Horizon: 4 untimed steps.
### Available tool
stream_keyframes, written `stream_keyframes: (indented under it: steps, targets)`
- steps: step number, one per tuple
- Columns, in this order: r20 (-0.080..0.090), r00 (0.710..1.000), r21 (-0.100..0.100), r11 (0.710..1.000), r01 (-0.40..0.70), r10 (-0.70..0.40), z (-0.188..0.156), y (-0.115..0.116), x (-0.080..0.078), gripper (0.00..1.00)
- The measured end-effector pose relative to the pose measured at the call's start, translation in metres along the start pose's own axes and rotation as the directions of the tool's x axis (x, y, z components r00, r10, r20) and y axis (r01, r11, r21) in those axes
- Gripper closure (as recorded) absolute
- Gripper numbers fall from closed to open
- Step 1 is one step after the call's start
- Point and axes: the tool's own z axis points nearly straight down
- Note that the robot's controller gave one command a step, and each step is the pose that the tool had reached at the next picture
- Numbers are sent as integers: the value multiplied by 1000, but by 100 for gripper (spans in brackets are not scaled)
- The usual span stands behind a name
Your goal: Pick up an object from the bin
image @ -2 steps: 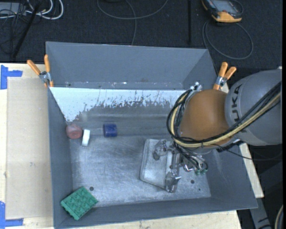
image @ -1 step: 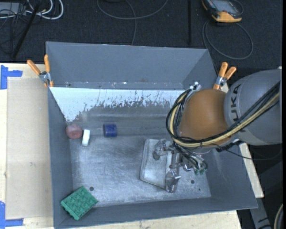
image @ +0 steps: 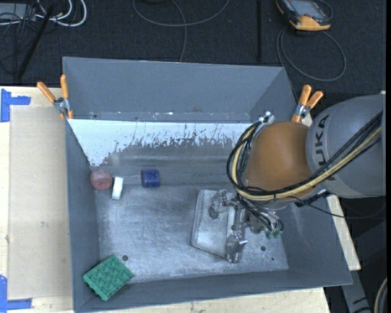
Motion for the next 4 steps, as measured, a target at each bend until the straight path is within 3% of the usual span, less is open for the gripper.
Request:
stream_keyframes:
  steps: [4]
  targets:
    - [-1, 1000, 3, 1000, 24, -24, 2, 2, -6, 0]
